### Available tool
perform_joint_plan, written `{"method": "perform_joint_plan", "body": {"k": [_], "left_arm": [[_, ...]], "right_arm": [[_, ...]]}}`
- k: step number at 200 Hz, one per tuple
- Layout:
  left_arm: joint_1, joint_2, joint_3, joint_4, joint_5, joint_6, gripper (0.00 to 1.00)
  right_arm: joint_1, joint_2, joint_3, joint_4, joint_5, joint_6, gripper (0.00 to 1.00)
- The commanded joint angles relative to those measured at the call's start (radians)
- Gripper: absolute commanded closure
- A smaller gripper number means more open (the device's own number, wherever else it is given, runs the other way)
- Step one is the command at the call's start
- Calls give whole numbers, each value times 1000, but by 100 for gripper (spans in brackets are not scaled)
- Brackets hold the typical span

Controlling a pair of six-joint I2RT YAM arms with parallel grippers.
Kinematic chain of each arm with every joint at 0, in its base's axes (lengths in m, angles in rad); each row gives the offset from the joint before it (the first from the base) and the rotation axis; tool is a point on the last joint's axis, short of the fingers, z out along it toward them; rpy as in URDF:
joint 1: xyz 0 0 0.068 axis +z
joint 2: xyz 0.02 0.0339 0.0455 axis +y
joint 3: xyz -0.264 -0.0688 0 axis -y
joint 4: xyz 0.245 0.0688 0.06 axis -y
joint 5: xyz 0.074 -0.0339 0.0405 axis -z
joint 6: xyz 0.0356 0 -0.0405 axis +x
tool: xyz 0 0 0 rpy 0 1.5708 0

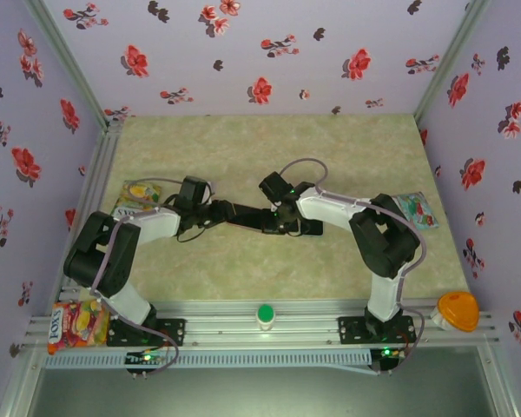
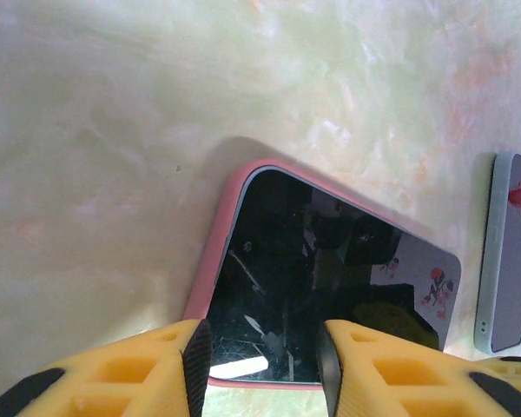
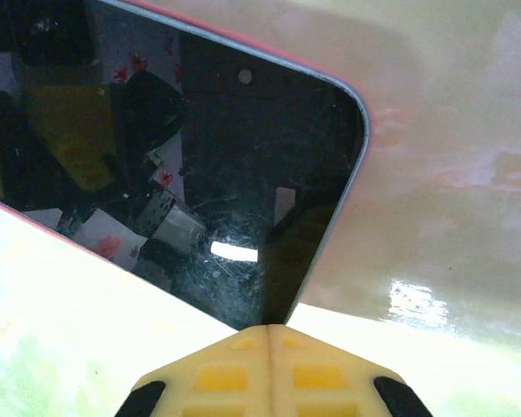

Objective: Put the phone into the phone case

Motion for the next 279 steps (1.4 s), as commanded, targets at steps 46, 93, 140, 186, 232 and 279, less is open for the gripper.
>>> {"method": "perform_joint_plan", "body": {"k": [46, 93, 140, 186, 232, 279], "left_arm": [[7, -41, -32, 26, 4, 15, 58], [8, -39, -39, 39, 3, 12, 58], [9, -39, -46, 41, 3, 13, 58], [14, -34, -51, 39, 3, 14, 58], [16, -29, -47, 36, 5, 15, 58], [20, -27, -49, 33, 5, 17, 58]], "right_arm": [[-10, -47, 18, -25, -13, 3, 99], [-9, -55, 34, -31, -8, 1, 98], [-10, -4, 38, -21, -22, -7, 99], [-9, 30, -7, 21, -34, 7, 100], [-9, 85, -30, 33, -9, -1, 100], [-6, 155, -77, 52, 8, 4, 100]]}}
